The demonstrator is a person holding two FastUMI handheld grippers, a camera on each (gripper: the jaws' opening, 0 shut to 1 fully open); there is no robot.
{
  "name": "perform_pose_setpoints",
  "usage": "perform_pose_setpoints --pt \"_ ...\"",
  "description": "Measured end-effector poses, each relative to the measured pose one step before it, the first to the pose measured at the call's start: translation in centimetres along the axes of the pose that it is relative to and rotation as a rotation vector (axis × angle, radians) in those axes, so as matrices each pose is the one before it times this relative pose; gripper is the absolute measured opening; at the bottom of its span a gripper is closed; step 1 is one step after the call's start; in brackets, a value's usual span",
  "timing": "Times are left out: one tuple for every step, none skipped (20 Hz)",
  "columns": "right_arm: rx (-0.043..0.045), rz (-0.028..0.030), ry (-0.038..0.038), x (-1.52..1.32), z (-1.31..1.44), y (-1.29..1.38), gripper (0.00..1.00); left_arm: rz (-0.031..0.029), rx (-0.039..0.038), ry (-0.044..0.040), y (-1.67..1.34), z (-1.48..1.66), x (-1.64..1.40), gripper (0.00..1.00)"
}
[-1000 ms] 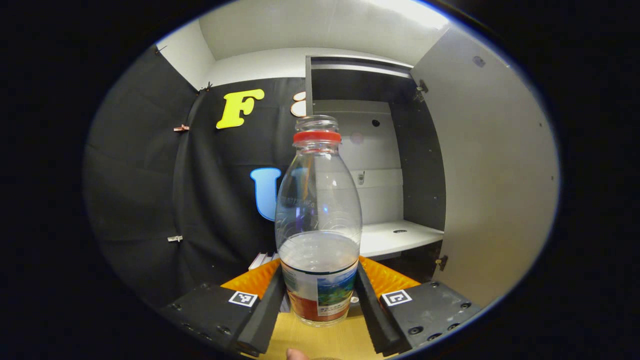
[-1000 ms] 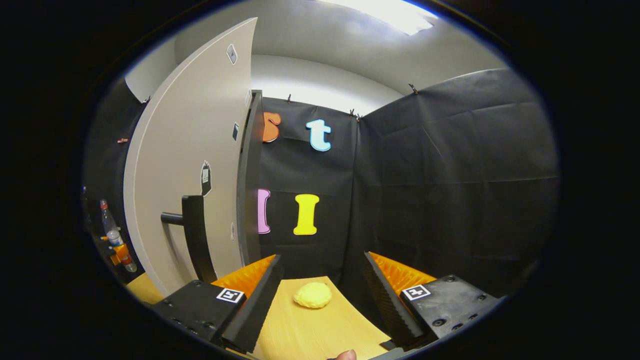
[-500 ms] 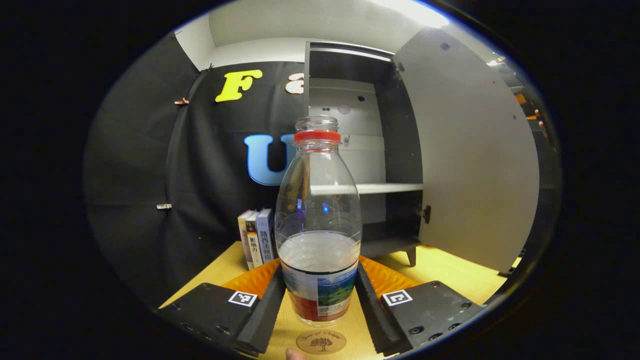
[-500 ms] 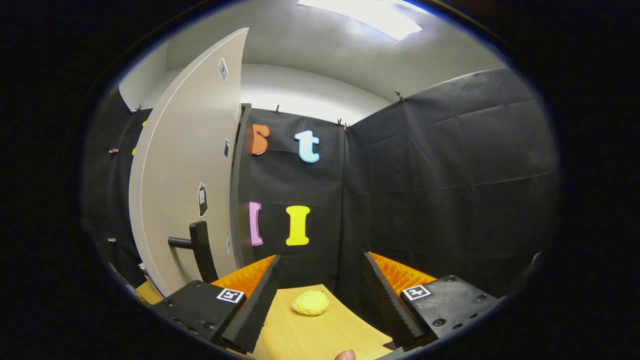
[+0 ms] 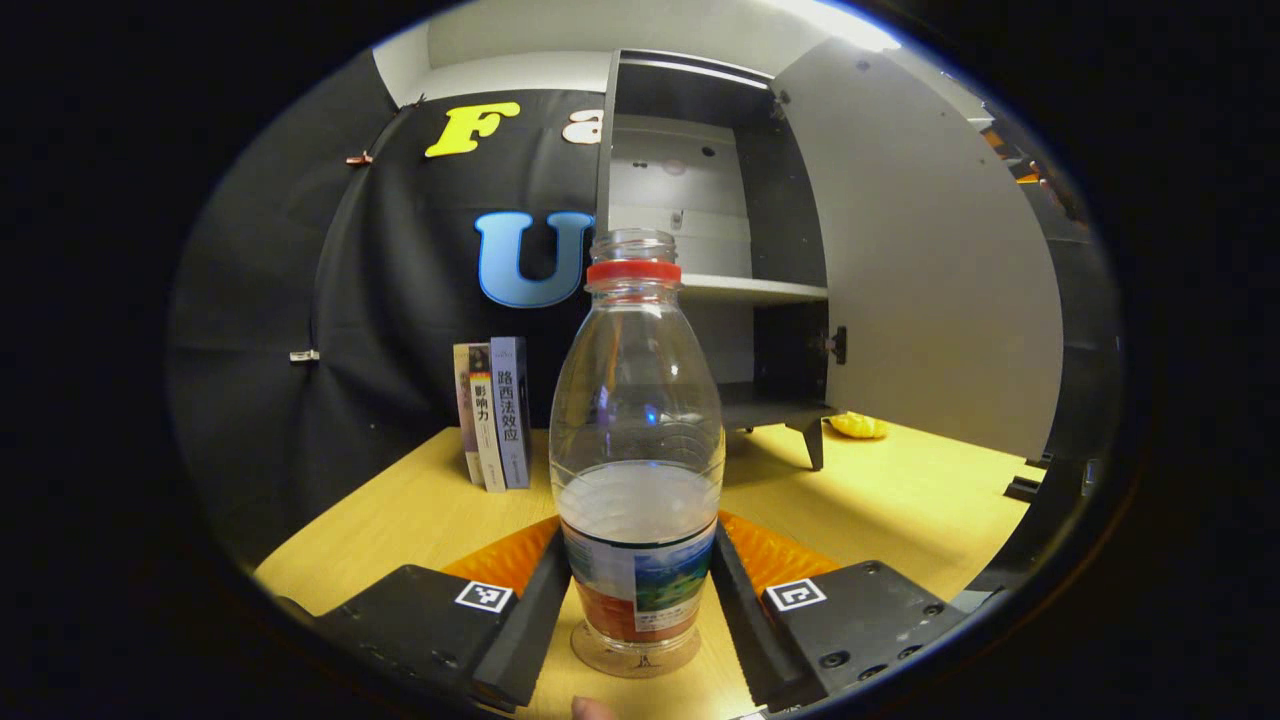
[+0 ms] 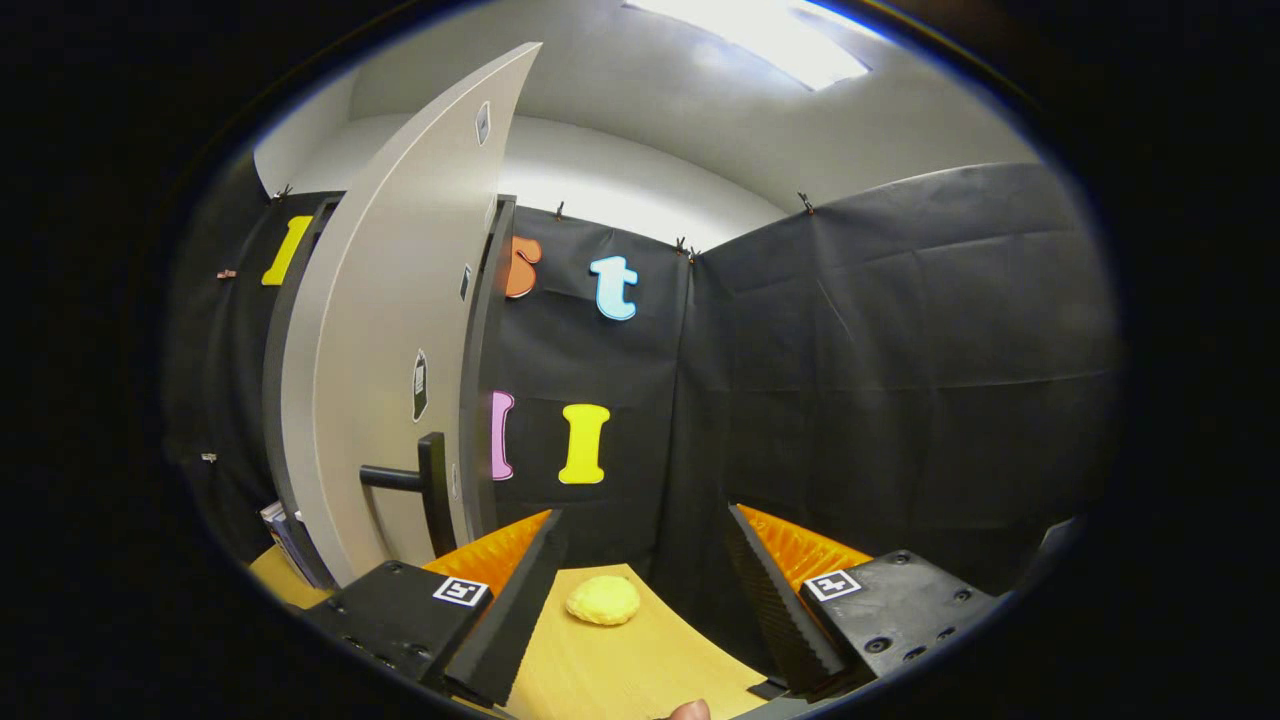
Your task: Open the cabinet door with the right hand, grasp the bottle in the cabinet with the left hand and place it on the coaster, then close the cabinet door with the right hand.
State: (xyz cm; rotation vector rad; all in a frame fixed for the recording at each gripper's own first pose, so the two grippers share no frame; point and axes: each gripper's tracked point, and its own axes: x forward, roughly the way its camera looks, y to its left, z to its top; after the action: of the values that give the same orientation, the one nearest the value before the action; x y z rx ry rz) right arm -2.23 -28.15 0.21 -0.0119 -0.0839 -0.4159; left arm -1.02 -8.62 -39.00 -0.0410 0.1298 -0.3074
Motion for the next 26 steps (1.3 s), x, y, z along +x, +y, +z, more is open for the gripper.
perform_pose_setpoints --pt "0.00106 -0.00629 0.00276 -0.083 0.051 -0.022 0.99 -0.00567 -0.00528 -0.00601 0.005 -0.261 0.325 0.77" --pt "0.00419 -0.0077 0.00502 -0.095 0.042 -0.061 0.98 -0.00545 -0.00362 -0.00386 0.091 -0.51 0.287 0.77" --pt "0.00496 -0.0093 0.00309 -0.086 0.114 -0.168 0.99 -0.00205 0.00717 -0.00379 0.11 -0.26 0.265 0.77" --pt "0.00428 -0.00914 0.00321 -0.111 0.06 -0.203 0.98 -0.00208 0.01123 -0.00677 -0.066 -0.418 -0.114 0.77" --pt "0.00161 -0.00906 0.00226 -0.068 0.08 -0.168 0.98 -0.0008 0.01 -0.00152 -0.009 -0.32 0.032 0.77" --pt "-0.00134 -0.01082 -0.00034 -0.077 0.121 -0.262 0.98 -0.00333 0.00754 -0.00271 -0.044 -0.626 0.012 0.77" --pt "-0.0017 -0.00914 -0.00041 -0.093 0.162 -0.212 0.98 -0.00867 0.00195 0.00674 -0.155 -0.596 0.18 0.77" --pt "-0.00306 -0.00728 0.00005 -0.196 0.041 -0.112 0.99 -0.01247 0.00287 0.00458 -0.126 -0.536 0.313 0.77" --pt "-0.00567 -0.00507 0.00157 -0.215 -0.074 -0.116 0.98 -0.00606 0.0077 0.00018 -0.118 -0.099 0.154 0.77" --pt "-0.00903 -0.00732 0.00167 -0.254 -0.169 -0.182 0.99 -0.00188 0.00558 0.00267 0.051 -0.251 0.056 0.77" --pt "-0.0069 -0.00619 0.00259 -0.173 -0.099 -0.158 0.99 -0.00459 -0.00882 0.00403 -0.032 -0.293 0.102 0.77" --pt "-0.0028 -0.00487 0.00136 -0.208 -0.055 -0.086 0.98 -0.00635 -0.01327 0.00714 -0.139 -0.451 0.055 0.78" --pt "-0.00014 -0.00316 0.00293 -0.194 -0.064 -0.006 0.98 0.00308 -0.00133 0.00774 0.164 -0.061 0.02 0.78" --pt "0.0005 -0.00178 -0.00006 -0.142 0.004 0.01 0.98 0.00634 0.00102 0.0125 0.123 -0.083 0.093 0.79" --pt "0.00038 -0.00101 0.00291 -0.115 -0.084 -0.031 0.98 0.00507 -0.00166 0.00626 0.062 -0.202 0.087 0.8" --pt "-0.00062 0.00091 0.00098 -0.078 -0.06 0.024 0.98 0.00521 -0.00364 0.00656 -0.093 -0.204 -0.042 0.81" --pt "-0.00068 0.00025 0.00391 -0.011 -0.091 -0.001 0.98 0.00668 -0.00435 0.00647 0.065 -0.041 -0.075 0.83" --pt "0.00259 0.00307 0.00336 -0.01 -0.09 0.042 0.98 0.00314 -0.00436 0.00044 0.062 0.125 -0.14 0.88" --pt "0.00371 0.00319 0.00559 -0.047 -0.156 0.083 0.98 -0.00506 -0.00365 0.00217 0.011 0.251 -0.056 0.89" --pt "0.00521 0.0056 0.00481 -0.012 -0.151 0.071 0.98 -0.00533 -0.00116 0.00705 -0.104 0.1 0.014 0.9" --pt "0.00427 0.0063 0.00497 -0.038 -0.147 0.028 0.98 0.00285 0.00217 0.00991 0.033 0.216 -0.061 0.92" --pt "0.00406 0.0032 0.00307 0.046 -0.064 -0.006 0.98 0.00537 0.0002 0.00274 0.102 0.406 -0.189 0.96" --pt "0.00556 0.00483 -0.00111 0.032 0.012 -0.023 0.99 0.00191 -0.00289 -0.00331 0.052 0.709 -0.237 0.96" --pt "0.00534 0.00492 -0.00208 0.078 0.081 -0.052 0.98 0.00662 -0.00266 -0.00852 0.046 0.953 -0.174 0.96" --pt "0.00245 0.00191 -0.00256 0.038 0.052 -0.001 0.98 0.00931 0.00106 -0.00629 0.149 1.071 -0.13 0.96" --pt "0.00322 0.00682 -0.00548 0.092 0.125 0.06 0.99 0.00757 0.01002 -0.00632 0.06 1.101 -0.16 0.95"
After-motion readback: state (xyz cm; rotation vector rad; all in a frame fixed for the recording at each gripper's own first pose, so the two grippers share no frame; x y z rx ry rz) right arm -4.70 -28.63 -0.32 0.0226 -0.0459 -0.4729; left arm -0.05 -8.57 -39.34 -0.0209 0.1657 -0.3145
